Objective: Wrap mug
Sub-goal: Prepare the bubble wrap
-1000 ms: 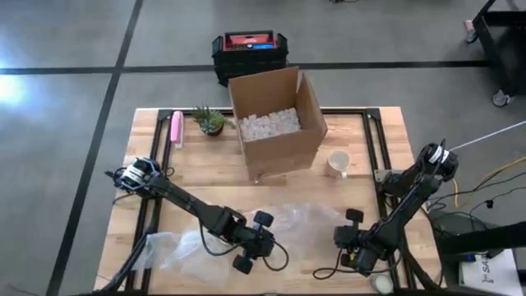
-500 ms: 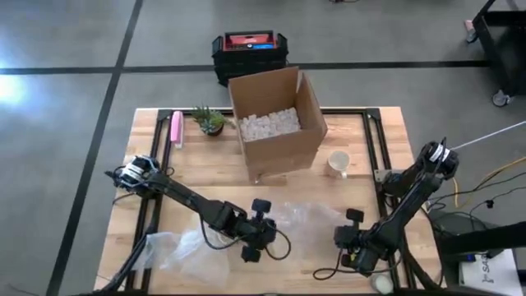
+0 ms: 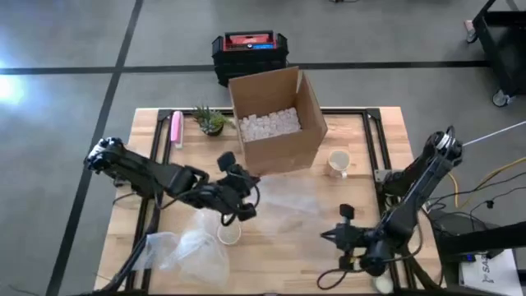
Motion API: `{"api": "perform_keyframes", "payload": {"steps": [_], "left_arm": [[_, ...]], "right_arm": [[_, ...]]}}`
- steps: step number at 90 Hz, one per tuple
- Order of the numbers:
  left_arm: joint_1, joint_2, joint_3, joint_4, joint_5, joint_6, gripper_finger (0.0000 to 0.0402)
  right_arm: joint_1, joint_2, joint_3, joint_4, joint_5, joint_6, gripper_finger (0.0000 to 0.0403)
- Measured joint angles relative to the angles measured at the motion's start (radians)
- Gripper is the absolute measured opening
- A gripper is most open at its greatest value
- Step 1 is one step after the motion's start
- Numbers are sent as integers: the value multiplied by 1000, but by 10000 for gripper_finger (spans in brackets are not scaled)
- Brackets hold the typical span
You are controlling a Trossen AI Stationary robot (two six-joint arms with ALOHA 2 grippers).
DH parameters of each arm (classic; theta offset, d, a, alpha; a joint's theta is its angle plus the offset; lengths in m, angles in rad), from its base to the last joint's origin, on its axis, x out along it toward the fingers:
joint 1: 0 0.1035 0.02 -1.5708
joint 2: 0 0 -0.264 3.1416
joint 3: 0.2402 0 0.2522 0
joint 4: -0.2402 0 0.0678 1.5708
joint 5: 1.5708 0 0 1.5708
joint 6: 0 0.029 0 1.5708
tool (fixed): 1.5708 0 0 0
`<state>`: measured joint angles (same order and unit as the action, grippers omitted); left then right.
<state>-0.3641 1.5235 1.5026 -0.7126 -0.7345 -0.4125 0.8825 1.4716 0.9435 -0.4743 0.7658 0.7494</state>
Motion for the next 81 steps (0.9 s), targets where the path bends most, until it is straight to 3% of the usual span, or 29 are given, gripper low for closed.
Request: {"api": "perform_keyframes", "payload": {"steps": [13,27,31,43,59,71,81], "left_arm": [[33,22,-32,1,-10,-82,0],[53,30,-69,-7,-10,-153,0],[55,30,-78,-5,-15,-171,0],[55,30,-105,-10,-16,-202,0],[57,30,-155,-19,-16,-280,0],[57,29,-214,-23,-13,-346,0],[57,28,-270,-23,114,-389,0]], "right_arm": [[-70,167,-19,77,-23,19,0],[-90,321,-21,69,-287,70,0],[-78,336,-15,69,-309,83,0],[-14,320,-13,15,-358,122,0],[56,206,-21,-152,-514,123,0],[83,126,-24,-197,-529,123,0],[82,87,-29,-201,-522,115,0]]}}
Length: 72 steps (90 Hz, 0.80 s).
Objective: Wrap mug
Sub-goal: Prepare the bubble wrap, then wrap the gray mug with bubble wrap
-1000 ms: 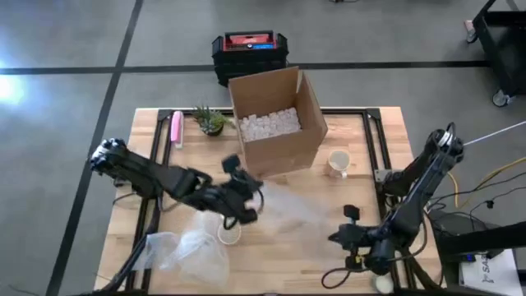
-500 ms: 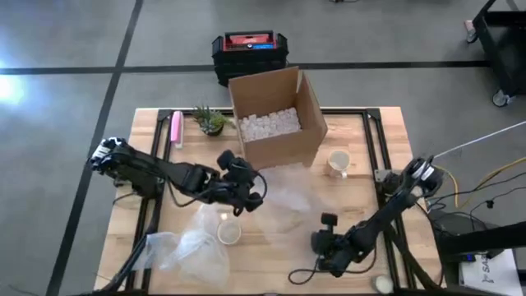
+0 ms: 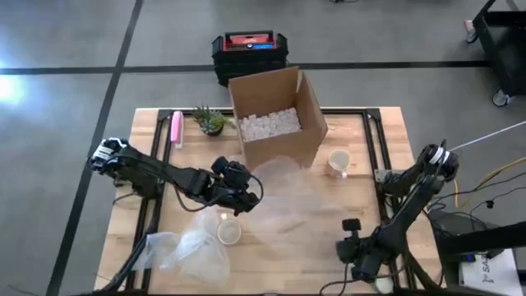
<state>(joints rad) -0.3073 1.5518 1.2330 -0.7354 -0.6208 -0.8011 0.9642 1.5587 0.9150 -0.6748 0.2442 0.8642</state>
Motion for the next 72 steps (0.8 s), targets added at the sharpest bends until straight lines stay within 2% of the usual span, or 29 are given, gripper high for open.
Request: {"api": "perform_keyframes", "payload": {"steps": [8,21,37,56,72], "left_arm": [[0,0,-58,11,110,-14,0],[2,-3,-99,51,133,-12,27],[7,-30,-62,17,126,108,117],[6,-118,82,-74,147,193,219],[-43,-191,83,-84,362,264,249]], "right_arm": [[-3,-7,0,-6,14,-2,0],[-7,-7,0,-2,56,-12,0],[-14,-20,0,-4,61,-1,0],[-36,-116,8,-9,70,-3,0],[-71,-164,9,-9,78,-21,0]]}}
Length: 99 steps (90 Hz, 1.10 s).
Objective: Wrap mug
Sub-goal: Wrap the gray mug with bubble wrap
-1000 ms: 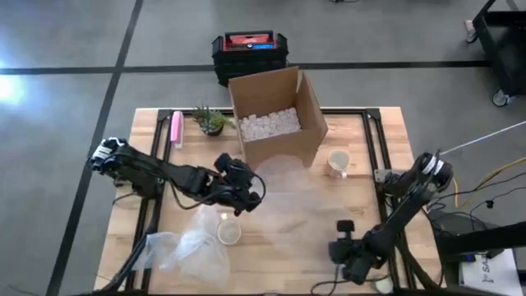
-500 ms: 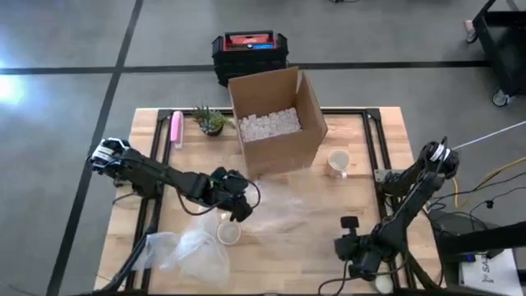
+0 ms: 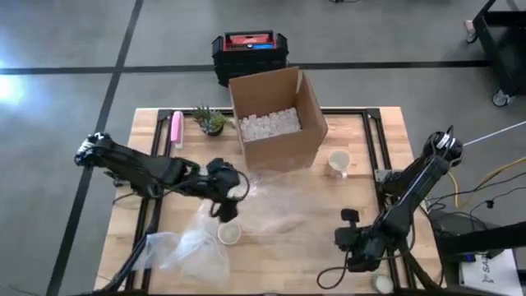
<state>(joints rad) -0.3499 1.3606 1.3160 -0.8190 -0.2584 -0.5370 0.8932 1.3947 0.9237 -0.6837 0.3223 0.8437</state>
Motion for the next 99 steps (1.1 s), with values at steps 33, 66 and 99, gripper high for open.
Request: {"api": "perform_keyframes", "payload": {"steps": [33,66,99], "left_arm": [[-195,177,-58,73,148,-14,193],[-199,385,-19,40,246,-72,138],[-194,394,73,37,247,-79,15]], "right_arm": [[-13,84,-12,8,52,6,0],[-15,102,-12,12,41,23,0],[-15,103,-13,15,38,52,0]]}}
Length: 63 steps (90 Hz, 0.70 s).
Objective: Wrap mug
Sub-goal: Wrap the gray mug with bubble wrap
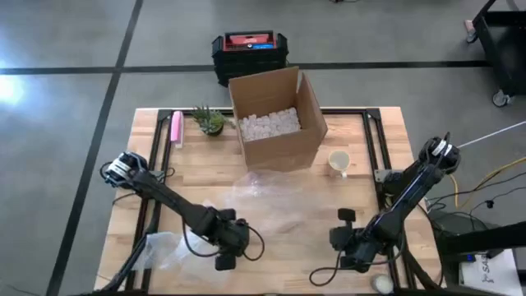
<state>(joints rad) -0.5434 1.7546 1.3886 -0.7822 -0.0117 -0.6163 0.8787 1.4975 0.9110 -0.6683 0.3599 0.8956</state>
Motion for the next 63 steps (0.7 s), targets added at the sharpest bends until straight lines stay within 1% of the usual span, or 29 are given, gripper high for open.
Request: {"api": "perform_keyframes", "payload": {"steps": [6,17,25,32,35,38,46,52,56,59,63], "left_arm": [[-1,-16,69,-1,-39,35,11],[1,-20,184,12,-155,137,6],[20,-10,217,27,-236,212,6],[52,-2,219,29,-244,231,5],[63,-1,217,23,-230,230,5],[73,0,217,14,-185,223,5],[81,-8,217,-34,34,126,5],[57,-22,217,-91,131,43,5],[39,-32,217,-129,146,12,5],[28,-38,221,-160,137,9,5],[18,-45,225,-163,65,32,5]], "right_arm": [[0,0,-11,31,0,7,0],[0,0,-71,151,0,10,0],[0,0,-119,242,-1,23,0],[0,1,-145,278,0,25,0],[0,1,-149,282,0,30,0],[0,1,-153,286,0,38,0],[5,1,-165,283,-1,58,0],[9,1,-170,284,-1,61,0],[11,1,-174,285,0,60,0],[12,1,-178,286,-1,60,0],[11,1,-184,285,0,61,0]]}}
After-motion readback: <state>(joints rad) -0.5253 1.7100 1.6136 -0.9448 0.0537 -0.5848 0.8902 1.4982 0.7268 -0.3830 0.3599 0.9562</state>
